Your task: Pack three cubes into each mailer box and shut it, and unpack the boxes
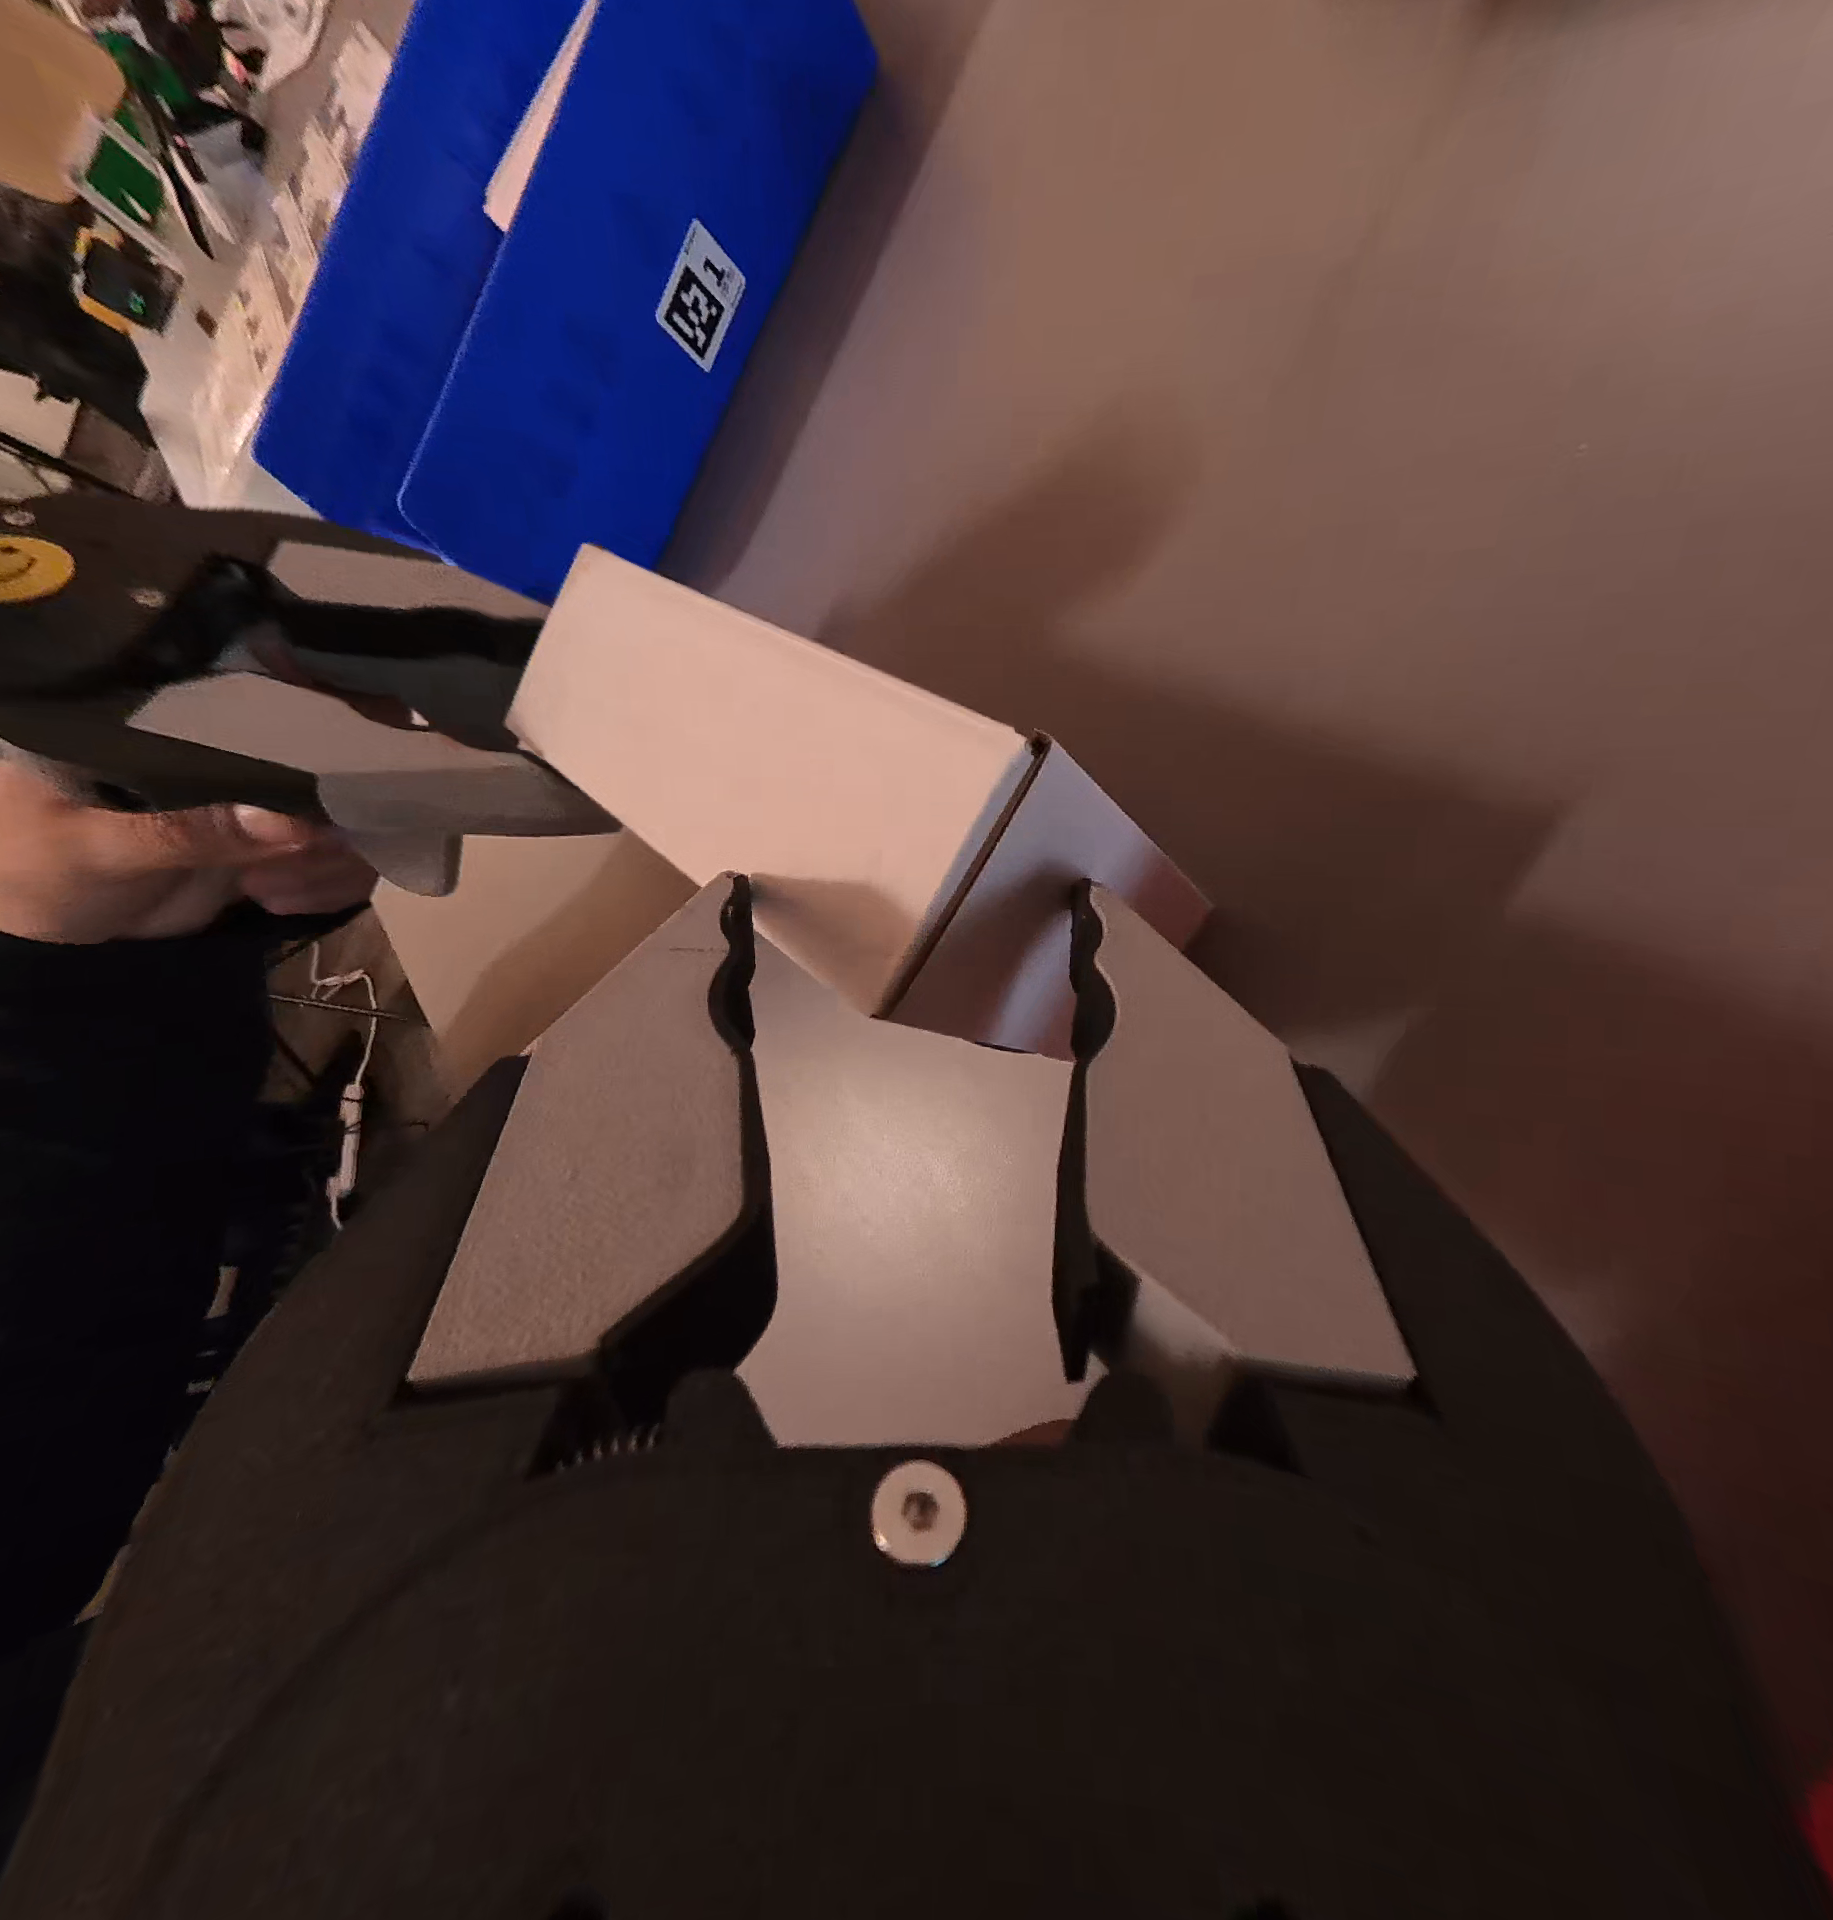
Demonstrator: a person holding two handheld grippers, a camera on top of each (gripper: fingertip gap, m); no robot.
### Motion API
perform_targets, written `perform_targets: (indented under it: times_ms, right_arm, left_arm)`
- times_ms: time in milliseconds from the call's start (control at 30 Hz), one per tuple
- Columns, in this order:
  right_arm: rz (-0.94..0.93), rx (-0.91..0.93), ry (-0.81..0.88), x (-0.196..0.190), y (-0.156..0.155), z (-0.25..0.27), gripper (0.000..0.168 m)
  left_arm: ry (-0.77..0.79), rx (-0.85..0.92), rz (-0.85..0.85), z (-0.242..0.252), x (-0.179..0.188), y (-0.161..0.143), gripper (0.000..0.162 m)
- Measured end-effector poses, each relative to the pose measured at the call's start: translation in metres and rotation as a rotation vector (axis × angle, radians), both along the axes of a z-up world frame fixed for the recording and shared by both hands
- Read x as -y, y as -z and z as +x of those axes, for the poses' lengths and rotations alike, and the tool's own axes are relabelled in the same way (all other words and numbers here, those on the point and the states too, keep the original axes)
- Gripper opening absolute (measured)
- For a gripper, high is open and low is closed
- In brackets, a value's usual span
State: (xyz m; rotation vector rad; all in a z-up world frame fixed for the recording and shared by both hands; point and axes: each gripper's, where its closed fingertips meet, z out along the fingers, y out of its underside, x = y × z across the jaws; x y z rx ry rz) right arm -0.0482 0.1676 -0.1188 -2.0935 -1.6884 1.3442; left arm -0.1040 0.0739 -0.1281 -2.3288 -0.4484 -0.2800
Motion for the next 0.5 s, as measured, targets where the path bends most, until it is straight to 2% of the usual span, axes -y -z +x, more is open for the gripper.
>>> perform_targets:
  times_ms: [33,233,400,500]
  right_arm:
    - [0.003,-0.006,0.003,-0.001,0.000,0.000,0.060]
    - [0.066,-0.049,-0.035,0.001,-0.002,0.005,0.060]
    - [0.279,-0.182,-0.101,0.013,0.001,0.025,0.057]
    - [0.418,-0.227,-0.146,0.027,0.014,0.049,0.051]
  left_arm:
    - [0.002,-0.002,0.006,0.002,-0.003,0.002,0.055]
    - [0.029,-0.186,0.011,0.002,-0.003,-0.002,0.049]
    - [0.103,-0.483,0.039,0.013,0.007,-0.003,0.048]
    - [0.147,-0.488,0.031,0.034,0.024,0.018,0.048]
